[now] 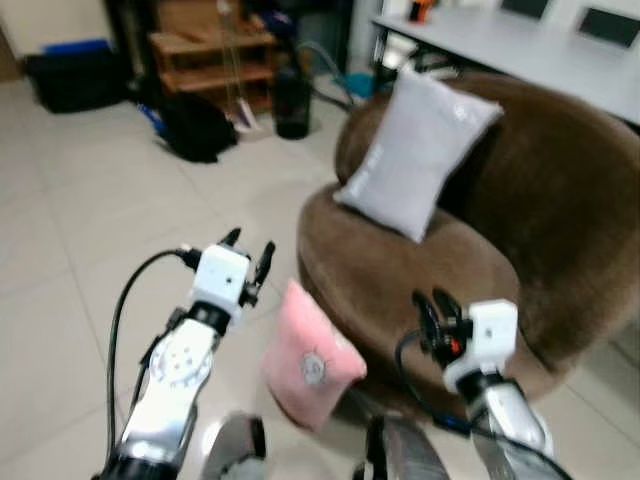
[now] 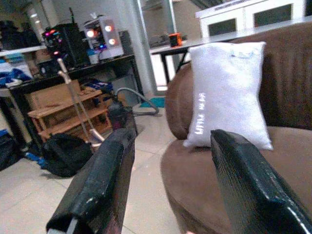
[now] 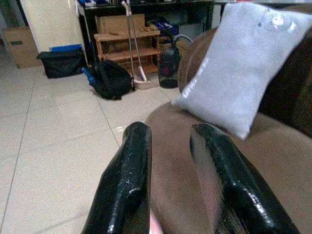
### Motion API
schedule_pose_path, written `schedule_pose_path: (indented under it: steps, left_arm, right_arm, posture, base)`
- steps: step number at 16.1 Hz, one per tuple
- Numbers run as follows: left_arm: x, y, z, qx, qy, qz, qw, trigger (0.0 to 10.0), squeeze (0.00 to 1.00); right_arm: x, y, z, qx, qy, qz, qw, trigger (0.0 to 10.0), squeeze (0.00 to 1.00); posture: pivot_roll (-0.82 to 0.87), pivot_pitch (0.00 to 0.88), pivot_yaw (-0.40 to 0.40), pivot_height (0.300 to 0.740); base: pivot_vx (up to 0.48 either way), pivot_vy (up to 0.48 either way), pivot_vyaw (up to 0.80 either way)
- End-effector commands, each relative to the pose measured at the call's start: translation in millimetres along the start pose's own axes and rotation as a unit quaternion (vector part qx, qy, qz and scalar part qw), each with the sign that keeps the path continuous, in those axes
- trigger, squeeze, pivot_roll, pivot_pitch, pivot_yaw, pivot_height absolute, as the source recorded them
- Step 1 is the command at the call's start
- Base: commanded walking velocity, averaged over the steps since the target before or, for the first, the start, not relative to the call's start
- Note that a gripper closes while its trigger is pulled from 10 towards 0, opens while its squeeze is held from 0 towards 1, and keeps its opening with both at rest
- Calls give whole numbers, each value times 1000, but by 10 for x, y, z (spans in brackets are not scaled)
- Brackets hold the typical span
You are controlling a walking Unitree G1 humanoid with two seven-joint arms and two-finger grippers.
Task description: Move the pillow to the sofa from floor
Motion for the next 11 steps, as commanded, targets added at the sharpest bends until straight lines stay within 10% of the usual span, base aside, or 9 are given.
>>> schedule_pose_path:
  steps: [1, 11]
  left_arm:
    - [27, -65, -47, 12, 6, 2, 1000, 10000, 0]
    - [55, -102, -113, 18, 17, -33, 999, 10000, 0]
  right_arm:
    - [28, 123, 64, -21, 13, -14, 1000, 10000, 0]
    - [44, 101, 122, -8, 14, -45, 999, 10000, 0]
  posture:
    - [39, 24, -46, 580]
    - [44, 37, -76, 580]
  base:
    - [0, 0, 0]
    - [107, 0, 129]
Point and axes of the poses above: a point about 5 cm out from each wrist's last joint towards the gripper, its own z axis pointing out of the wrist towards the gripper, its own y axis along the axis of the wrist's last joint, x = y × z, the point moved 4 cm from there along z, pointing out of the wrist towards the gripper, and after that the axes turned 13 degrees about z, right-handed, at the moved point
